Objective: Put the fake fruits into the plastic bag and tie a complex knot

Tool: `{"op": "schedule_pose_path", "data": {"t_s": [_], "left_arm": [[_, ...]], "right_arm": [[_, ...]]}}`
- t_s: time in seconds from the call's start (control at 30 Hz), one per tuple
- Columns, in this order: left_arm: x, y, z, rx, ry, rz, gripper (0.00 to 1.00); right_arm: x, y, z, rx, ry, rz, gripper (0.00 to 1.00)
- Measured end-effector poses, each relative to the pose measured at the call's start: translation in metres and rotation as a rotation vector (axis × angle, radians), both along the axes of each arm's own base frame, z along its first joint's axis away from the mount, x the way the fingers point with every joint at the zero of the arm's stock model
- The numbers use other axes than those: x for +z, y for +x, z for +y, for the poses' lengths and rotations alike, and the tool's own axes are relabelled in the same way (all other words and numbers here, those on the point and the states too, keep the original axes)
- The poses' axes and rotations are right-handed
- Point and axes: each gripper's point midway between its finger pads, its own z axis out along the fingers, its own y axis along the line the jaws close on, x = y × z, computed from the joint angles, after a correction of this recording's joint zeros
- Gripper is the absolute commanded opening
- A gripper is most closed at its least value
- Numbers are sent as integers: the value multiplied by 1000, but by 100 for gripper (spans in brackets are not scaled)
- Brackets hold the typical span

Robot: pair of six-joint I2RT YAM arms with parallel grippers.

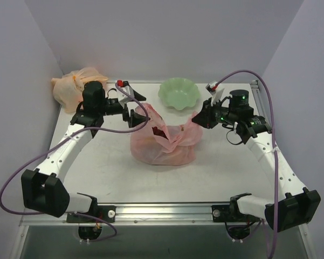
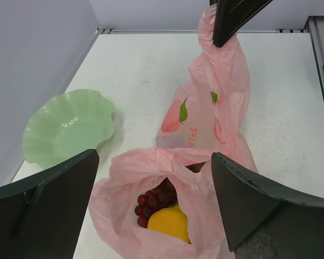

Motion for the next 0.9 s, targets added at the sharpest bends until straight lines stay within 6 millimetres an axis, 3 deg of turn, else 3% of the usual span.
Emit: {"op": "schedule_pose_path", "data": {"t_s": [0.07,0.1,0.17,0.2,0.23,0.4,0.53,0.67,0.77,0.9], "left_arm": [[-8,7,-3,-1,4,16,97],[-13,10,-4,-1,7,27,73],[-21,13,-5,-3,12,54,41],[-23,13,-6,-5,13,62,13],[-25,12,-6,-9,14,70,2],[-9,-9,-15,-59,3,30,0],[7,-57,-40,-189,4,-28,0],[1,-100,-67,-327,27,-47,0],[-14,-107,-80,-367,49,-31,0],[-38,-95,-88,-333,73,22,0]], "right_arm": [[0,-1,1,8,-1,-3,0],[0,-1,1,12,-1,-4,0],[0,-2,2,15,-4,-7,0],[0,-2,1,16,-6,-7,0],[0,-2,1,16,-8,-7,0],[4,2,-1,-15,-19,-3,0],[10,15,6,-62,-7,24,0],[6,19,25,-62,1,74,0],[-1,12,40,-35,-1,106,0],[0,3,51,5,7,113,0]]}}
